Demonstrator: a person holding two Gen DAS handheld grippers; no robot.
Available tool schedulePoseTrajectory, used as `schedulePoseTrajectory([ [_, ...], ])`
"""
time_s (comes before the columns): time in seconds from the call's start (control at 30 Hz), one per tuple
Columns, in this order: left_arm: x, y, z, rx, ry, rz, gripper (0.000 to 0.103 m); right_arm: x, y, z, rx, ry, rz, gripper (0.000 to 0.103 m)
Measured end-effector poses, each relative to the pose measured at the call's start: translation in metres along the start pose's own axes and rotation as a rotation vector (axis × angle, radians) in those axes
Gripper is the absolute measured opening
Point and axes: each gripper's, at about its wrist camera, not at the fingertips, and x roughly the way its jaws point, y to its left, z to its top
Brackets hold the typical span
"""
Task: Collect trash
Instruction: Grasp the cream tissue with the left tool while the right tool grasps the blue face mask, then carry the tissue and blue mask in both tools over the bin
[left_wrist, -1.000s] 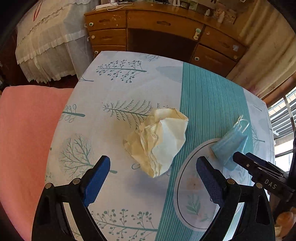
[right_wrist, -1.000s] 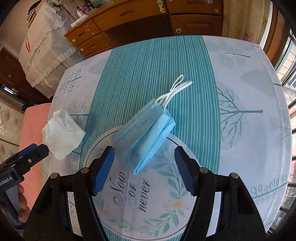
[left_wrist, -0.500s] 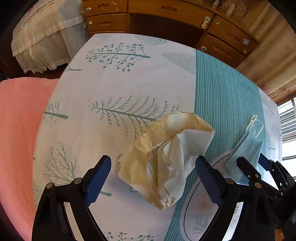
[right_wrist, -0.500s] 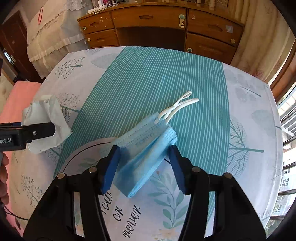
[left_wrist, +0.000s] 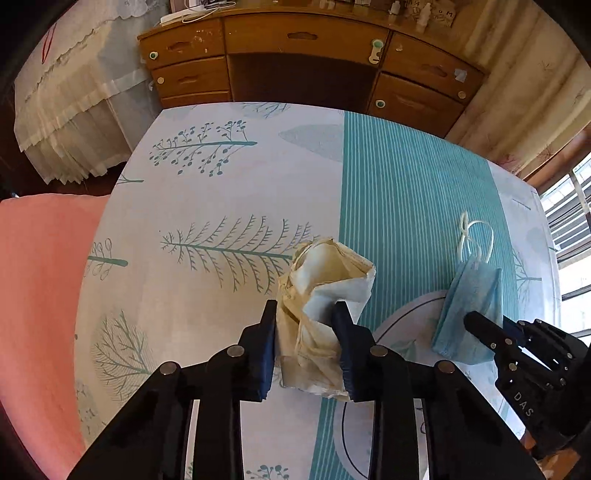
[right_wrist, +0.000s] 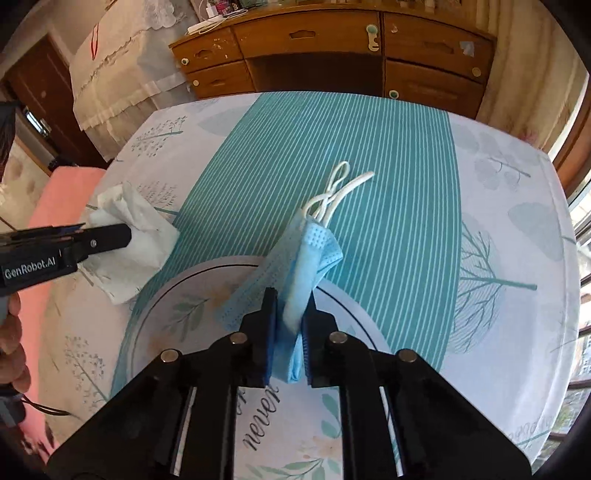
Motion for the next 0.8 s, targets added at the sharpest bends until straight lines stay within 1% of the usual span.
schedulePoseTrajectory([
  [0.13, -0.019, -0.005, -0.022, 0.033, -0.008, -0.011, 0.027, -0.021, -0.006, -0.015, 0.056, -0.021, 0.040, 0.009],
  [0.23, -0.042, -0.001, -0.048, 0.027, -0.020, -0.046, 0.026, -0.043, -0.006, -0.030, 0.073, -0.039, 0.051, 0.009],
  [0.37, -0.081, 0.000, -0.086, 0.034, -0.054, -0.111, 0.026, -0.081, 0.000, -0.057, 0.090, -0.073, 0.042, 0.009],
  [0.57, -0.146, 0.005, -0.158, 0.085, -0.089, -0.180, 0.026, -0.151, 0.024, -0.121, 0.113, -0.125, 0.016, 0.009],
  [0.7, -0.189, 0.016, -0.211, 0.125, -0.113, -0.227, 0.026, -0.197, 0.054, -0.173, 0.110, -0.157, -0.007, 0.009],
  [0.8, -0.222, 0.027, -0.258, 0.149, -0.128, -0.259, 0.026, -0.228, 0.082, -0.217, 0.108, -0.181, -0.020, 0.009],
])
